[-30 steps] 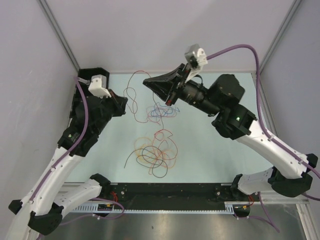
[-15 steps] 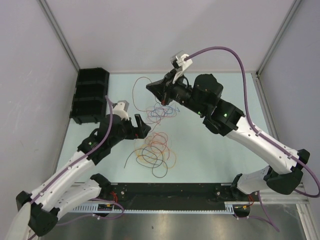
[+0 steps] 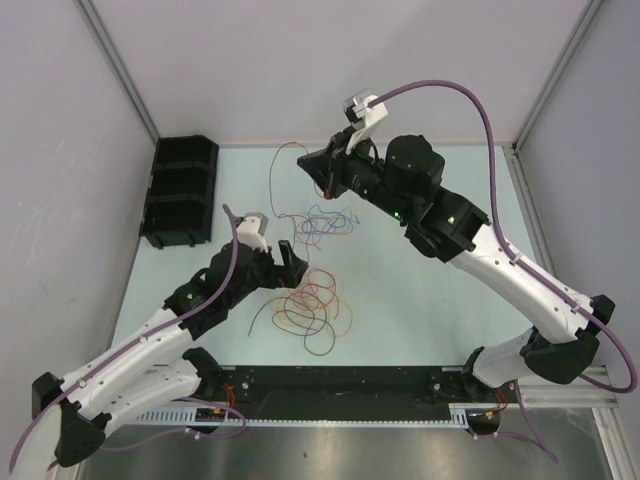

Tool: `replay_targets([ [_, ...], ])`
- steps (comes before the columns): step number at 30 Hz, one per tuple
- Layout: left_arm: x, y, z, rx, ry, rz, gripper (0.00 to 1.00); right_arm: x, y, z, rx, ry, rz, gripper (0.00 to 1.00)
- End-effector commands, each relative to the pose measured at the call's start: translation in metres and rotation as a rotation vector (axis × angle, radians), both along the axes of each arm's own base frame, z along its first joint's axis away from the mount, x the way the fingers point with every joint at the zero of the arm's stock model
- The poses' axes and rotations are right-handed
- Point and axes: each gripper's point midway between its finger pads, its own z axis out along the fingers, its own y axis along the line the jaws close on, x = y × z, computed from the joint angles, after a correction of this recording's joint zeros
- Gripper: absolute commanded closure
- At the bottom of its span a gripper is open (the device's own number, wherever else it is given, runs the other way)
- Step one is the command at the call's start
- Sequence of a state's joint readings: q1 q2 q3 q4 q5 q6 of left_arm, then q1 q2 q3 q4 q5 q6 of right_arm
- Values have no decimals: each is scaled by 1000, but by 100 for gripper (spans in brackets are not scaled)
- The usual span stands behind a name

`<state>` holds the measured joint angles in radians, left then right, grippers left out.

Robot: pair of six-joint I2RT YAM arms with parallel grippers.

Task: Untangle the cables

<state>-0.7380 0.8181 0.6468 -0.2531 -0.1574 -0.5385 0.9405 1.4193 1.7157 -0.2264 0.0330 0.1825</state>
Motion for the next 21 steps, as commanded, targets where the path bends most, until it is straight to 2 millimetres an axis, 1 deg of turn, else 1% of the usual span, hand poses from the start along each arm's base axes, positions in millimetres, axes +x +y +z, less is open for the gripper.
replay_targets([
  [1,2,27,36,71,-49,109,0,20,-16,8,-9,8,-107,100],
  [2,-5,37,24,140,5,111,0,25,-21,6,-13,15,-129,100],
  [4,-11,43,20,180,44,113,0,37,-31,3,-16,30,-199,100],
  [6,-22,43,24,176,63,77,0,56,-50,0,-6,62,-295,100],
  [7,-25,44,31,147,55,80,0,62,-56,-3,-8,74,-312,100],
  [8,-30,49,46,94,20,91,0,74,-69,-5,-7,86,-345,100],
  [9,-30,58,58,67,-20,127,0,79,-74,-9,-9,98,-352,100],
  [10,-31,66,73,1,-47,185,0,82,-78,-16,-18,113,-357,100],
  [11,-33,79,88,-59,-91,243,0,83,-83,-19,-15,117,-363,100],
  [12,-38,108,113,-147,-184,360,0,87,-88,-21,-9,123,-362,100],
  [13,-41,120,118,-225,-211,411,0,82,-92,-34,-22,136,-352,100],
  [14,-42,124,144,-339,-304,424,0,81,-92,-33,-6,123,-335,100],
  [15,-54,135,168,-439,-409,407,0,75,-88,-39,-6,129,-295,100],
  [16,-52,125,162,-420,-462,352,0,72,-87,-43,-6,139,-275,100],
  [17,-57,122,191,-519,-565,313,0,67,-84,-53,-14,156,-251,100],
  [18,-60,116,200,-495,-650,256,0,60,-77,-58,-20,171,-200,100],
  [19,-64,87,204,-479,-682,106,0,56,-74,-61,-11,194,-175,100],
  [20,-62,76,207,-453,-676,64,0,54,-70,-71,-22,218,-152,100],
  [21,-56,66,206,-413,-660,35,0,47,-65,-74,-23,230,-113,100],
])
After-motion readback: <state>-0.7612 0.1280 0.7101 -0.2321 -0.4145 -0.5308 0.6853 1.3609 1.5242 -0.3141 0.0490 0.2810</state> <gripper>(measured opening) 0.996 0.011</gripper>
